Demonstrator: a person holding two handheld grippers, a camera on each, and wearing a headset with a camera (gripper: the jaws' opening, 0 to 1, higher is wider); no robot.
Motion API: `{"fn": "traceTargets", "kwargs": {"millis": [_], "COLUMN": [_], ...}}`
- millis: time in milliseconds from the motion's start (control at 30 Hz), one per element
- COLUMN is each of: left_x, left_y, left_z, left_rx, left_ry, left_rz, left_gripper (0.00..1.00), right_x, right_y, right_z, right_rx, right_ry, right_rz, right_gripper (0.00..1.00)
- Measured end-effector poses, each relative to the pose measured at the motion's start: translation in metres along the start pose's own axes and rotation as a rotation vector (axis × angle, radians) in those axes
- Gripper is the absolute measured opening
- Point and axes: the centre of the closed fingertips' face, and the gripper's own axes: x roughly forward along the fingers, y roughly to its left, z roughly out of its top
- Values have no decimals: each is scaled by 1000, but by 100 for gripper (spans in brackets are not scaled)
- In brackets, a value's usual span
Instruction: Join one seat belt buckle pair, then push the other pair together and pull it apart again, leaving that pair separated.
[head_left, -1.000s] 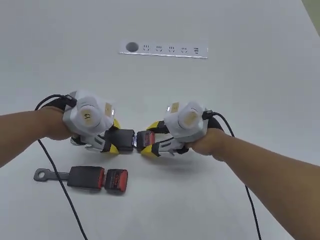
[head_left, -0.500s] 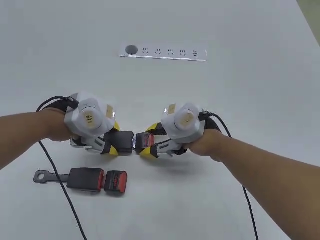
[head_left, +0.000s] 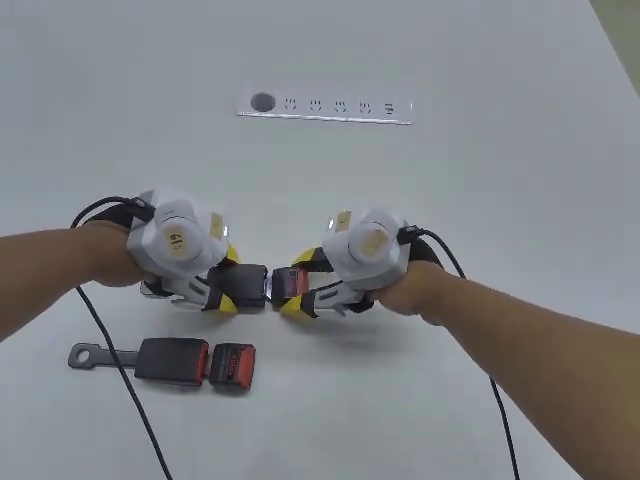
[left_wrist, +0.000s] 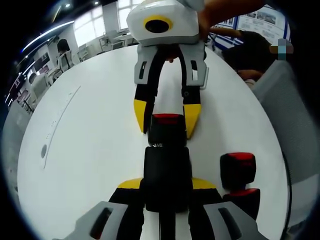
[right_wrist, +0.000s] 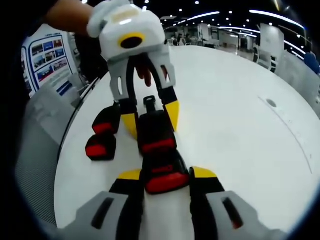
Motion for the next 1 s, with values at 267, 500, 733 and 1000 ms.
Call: {"fn": "traceTargets", "kwargs": {"millis": [267, 500, 733, 1000], "left_x": [-2, -4, -4, -3], "left_y": [-1, -2, -3, -2], "left_z": [1, 2, 4, 5], "left_rx": [2, 3, 2, -12], "left_ry": [-33, -66, -72, -74], "left_rz": [-5, -9, -7, 0], "left_gripper": [35, 35, 35, 35], "right_x": [-2, -14, -20, -34], "right_y": [0, -1, -2, -5], "right_z": [-2, -13, -19, -33], "right_rx": [-27, -25, -43, -38], "right_ry": [2, -5, -21, -19], "right_rz": [5, 13, 20, 6], "right_gripper": [35, 35, 36, 36]}}
